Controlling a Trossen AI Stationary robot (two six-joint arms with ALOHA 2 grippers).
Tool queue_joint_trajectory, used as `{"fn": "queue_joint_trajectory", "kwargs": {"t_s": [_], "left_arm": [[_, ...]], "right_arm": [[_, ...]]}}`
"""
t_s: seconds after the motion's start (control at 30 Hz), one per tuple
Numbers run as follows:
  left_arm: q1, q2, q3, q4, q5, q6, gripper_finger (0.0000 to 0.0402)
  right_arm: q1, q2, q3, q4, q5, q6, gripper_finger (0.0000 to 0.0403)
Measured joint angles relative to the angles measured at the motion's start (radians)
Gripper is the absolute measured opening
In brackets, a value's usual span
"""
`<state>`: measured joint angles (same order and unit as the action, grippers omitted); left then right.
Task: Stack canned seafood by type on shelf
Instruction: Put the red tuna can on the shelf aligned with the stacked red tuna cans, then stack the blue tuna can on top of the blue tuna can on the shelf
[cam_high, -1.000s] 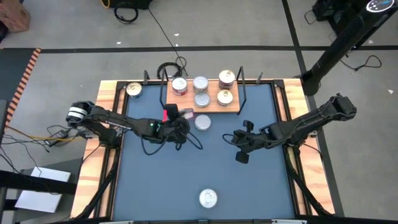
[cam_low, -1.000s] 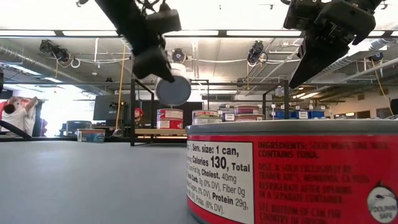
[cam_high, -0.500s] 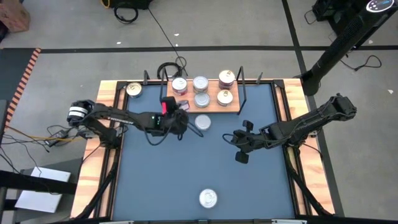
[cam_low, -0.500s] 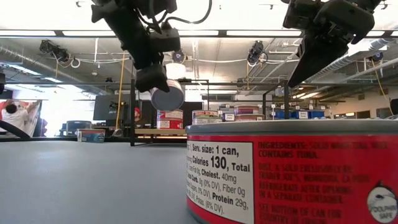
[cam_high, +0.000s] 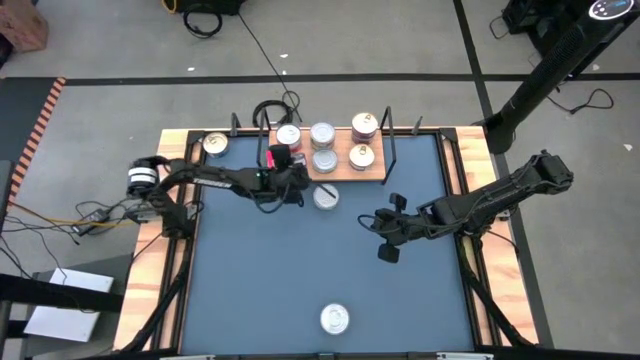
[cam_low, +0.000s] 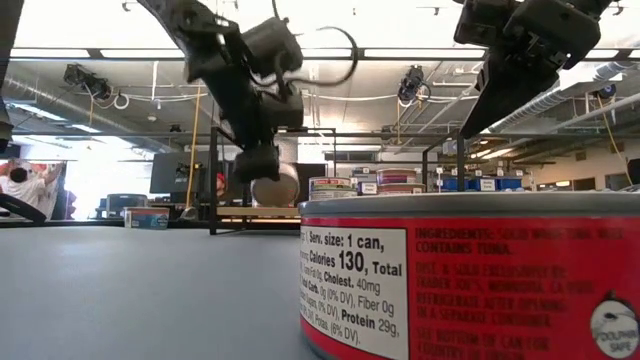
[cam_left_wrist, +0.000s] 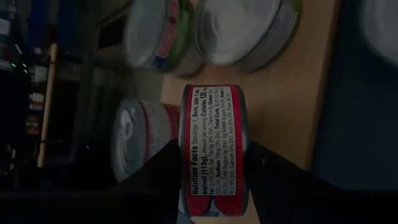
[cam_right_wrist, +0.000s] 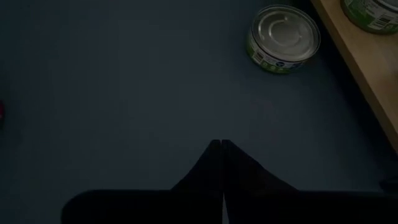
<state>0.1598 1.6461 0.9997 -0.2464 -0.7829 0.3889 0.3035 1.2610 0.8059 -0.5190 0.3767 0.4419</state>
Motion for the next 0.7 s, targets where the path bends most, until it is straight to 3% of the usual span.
{"fn": "queue_joint_trajectory", "kwargs": {"t_s": [0.33,0.53,0.7], "left_arm": [[0.049,0.049,0.003,-0.009,-0.032,0.004,0.0155],[0.035,0.058,-0.003,-0.039,0.051,0.028,0.0217],[0.024,0.054,0.000,-0.043,0.064,0.023,0.0234]], "right_arm": [[0.000,0.000,0.000,0.002,0.000,0.000,0.0004],[0.000,0.000,0.000,0.002,0.000,0.000,0.0004],[0.000,0.000,0.000,0.002,0.000,0.000,0.0004]]}}
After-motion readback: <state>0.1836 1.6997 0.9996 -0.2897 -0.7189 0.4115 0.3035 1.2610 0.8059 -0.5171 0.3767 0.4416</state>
